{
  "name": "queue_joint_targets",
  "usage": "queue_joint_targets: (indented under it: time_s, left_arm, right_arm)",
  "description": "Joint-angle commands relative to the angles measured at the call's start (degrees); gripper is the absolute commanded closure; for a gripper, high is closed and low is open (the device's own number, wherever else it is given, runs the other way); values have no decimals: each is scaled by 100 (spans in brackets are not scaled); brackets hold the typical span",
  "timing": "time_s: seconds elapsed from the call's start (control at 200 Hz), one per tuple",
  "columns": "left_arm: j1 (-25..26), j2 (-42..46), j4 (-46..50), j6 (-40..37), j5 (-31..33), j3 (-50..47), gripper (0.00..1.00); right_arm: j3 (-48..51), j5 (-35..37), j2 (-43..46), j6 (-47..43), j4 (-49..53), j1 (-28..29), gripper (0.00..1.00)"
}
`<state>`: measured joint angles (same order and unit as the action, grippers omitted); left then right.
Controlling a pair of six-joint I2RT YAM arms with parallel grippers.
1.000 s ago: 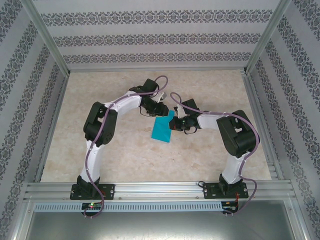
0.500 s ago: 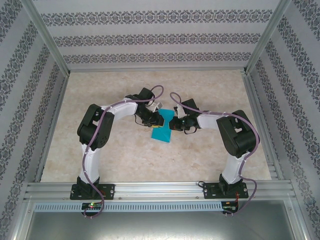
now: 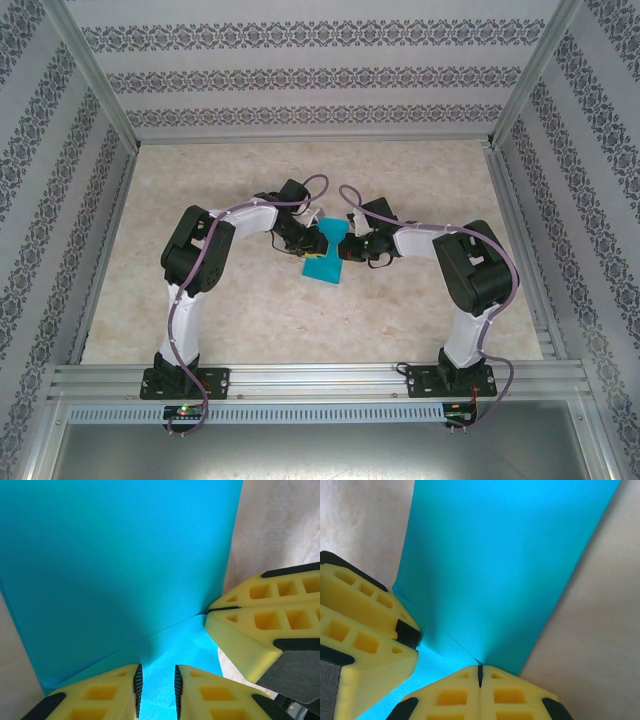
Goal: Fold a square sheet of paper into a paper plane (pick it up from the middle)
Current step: Fold the triangle a second time at the center of the table.
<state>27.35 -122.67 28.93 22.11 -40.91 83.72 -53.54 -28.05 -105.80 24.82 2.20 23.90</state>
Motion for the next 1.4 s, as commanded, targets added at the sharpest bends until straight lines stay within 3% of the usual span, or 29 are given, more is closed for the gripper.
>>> queue_joint_targets:
  time_s: [0.0,0.205,0.39,0.709,1.024,1.394]
  left_arm:
    - [-15,-184,44,-114,113,109,72]
    - [-20,-300,251,-276,343,107,72]
    - [-19,-397,383,-369,527,109,72]
    - [-19,-506,437,-427,721,82,72]
    - [-20,-542,388,-429,717,61,72]
    - [-42,-529,395,-429,685,88,72]
  right_arm:
    - [45,309,-100,-162,553,97,96]
    - [0,292,-30,-148,536,108,94]
    - [-59,299,196,-102,560,97,83]
    - [76,616,977,-111,883,27,78]
    - [667,-330,1269,1052,-444,302,88]
    - [889,-403,579,1414,-1028,563,93]
